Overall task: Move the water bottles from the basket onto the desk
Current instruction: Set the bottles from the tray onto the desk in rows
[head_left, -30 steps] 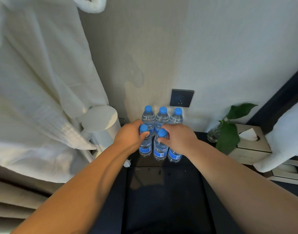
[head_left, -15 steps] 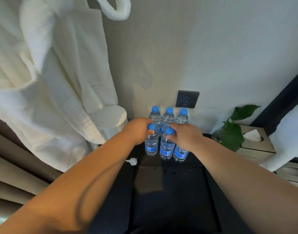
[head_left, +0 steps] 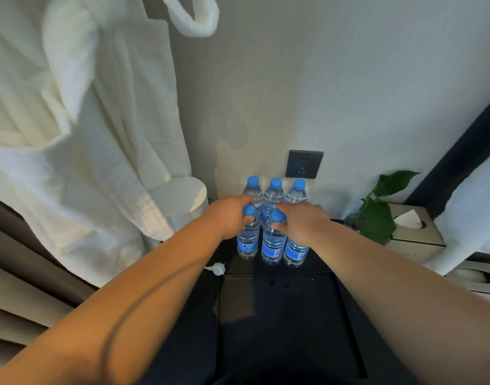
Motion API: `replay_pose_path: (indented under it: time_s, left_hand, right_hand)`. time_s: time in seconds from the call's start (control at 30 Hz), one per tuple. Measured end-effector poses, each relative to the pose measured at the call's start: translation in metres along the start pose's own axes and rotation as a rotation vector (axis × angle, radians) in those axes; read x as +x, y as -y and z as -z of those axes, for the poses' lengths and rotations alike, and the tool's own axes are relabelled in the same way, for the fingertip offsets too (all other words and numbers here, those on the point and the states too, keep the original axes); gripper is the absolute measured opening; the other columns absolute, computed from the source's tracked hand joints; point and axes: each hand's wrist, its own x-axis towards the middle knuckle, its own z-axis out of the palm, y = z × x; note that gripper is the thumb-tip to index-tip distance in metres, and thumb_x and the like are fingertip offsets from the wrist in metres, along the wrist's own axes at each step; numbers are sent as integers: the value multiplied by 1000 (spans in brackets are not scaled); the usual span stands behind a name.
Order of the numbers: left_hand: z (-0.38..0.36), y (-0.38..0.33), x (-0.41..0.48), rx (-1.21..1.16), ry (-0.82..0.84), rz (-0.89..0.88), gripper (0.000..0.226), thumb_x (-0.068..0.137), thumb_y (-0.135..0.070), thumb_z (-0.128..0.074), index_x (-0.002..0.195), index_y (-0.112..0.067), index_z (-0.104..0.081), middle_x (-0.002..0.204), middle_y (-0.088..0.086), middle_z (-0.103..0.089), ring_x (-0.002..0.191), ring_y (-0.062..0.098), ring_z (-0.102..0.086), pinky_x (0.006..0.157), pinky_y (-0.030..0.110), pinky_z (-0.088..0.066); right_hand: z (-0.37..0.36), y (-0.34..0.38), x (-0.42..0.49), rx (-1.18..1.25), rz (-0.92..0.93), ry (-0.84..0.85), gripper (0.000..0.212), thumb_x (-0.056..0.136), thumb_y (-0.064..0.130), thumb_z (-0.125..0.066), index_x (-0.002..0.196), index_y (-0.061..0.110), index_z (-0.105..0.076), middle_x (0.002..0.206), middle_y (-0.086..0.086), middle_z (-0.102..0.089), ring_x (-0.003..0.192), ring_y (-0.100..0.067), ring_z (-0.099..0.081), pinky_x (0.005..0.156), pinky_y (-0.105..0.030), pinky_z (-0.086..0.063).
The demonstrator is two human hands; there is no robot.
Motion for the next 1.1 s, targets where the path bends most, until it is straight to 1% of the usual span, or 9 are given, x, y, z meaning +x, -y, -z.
replay_pose_path:
  time_s: [0.07,0.17,0.27,0.4,0.7,0.77,0.83,1.0,1.1]
  left_hand:
    - [3,1,2,-9,17,-16,29,95,-32,-68,124,-28,-62,110,4,-69,98,26,-65,78,37,-49]
    - [4,0,2,-14,6,-6,26,94,-31,-70,119,-25,-65,107,4,-70,95,25,-64,76,37,-49]
    - [2,-2,3,-24,-28,17,29,94,-33,-69,121,-20,-65,106,5,-69,94,26,-64,77,38,-51]
    - [2,-5,7,-41,-25,21,27,95,-33,-68,117,-16,-64,102,6,-68,90,25,-64,71,35,-45]
    - [5,-5,13,-38,-44,8,25,95,-34,-69,112,-17,-65,99,5,-68,84,20,-60,71,33,-45]
    - [5,-4,15,-34,-45,7,26,94,-34,-70,113,-16,-66,100,6,-69,83,20,-59,72,33,-45]
    - [5,-3,16,-30,-48,9,24,95,-34,-69,112,-17,-66,100,6,-70,82,19,-59,71,32,-44]
    - [6,-5,16,-26,-51,15,22,96,-32,-68,109,-15,-65,99,7,-69,79,18,-56,70,32,-41]
    - [8,-7,18,-11,-29,36,23,96,-32,-68,107,-13,-65,98,8,-68,81,21,-59,69,33,-42]
  right_hand:
    - [2,1,1,22,-17,22,51,98,60,-55,143,37,-47,119,3,-70,110,-28,-62,82,-42,-35]
    - [4,6,1,12,-26,32,52,99,59,-55,145,38,-45,121,3,-70,110,-28,-62,85,-43,-39]
    - [4,8,1,13,-28,29,52,99,57,-55,147,40,-44,119,5,-70,109,-27,-62,83,-42,-35]
    - [1,7,0,29,-41,41,51,99,59,-54,146,42,-41,116,5,-71,106,-27,-62,84,-43,-34]
    - [2,4,-1,28,-53,59,43,98,61,-53,134,40,-46,105,6,-68,90,-21,-55,81,-41,-31]
    - [4,6,-2,21,-59,75,42,98,61,-51,132,38,-49,93,9,-60,96,-24,-60,86,-45,-34]
    - [5,8,-4,36,-73,80,39,97,60,-49,127,37,-51,87,12,-55,97,-24,-61,99,-51,-35]
    - [10,14,-10,49,-78,50,27,95,56,-52,111,35,-55,85,9,-62,95,-22,-61,113,-54,-26]
    - [19,19,-7,18,-61,26,27,95,57,-54,107,33,-60,86,9,-65,95,-20,-61,113,-51,-25]
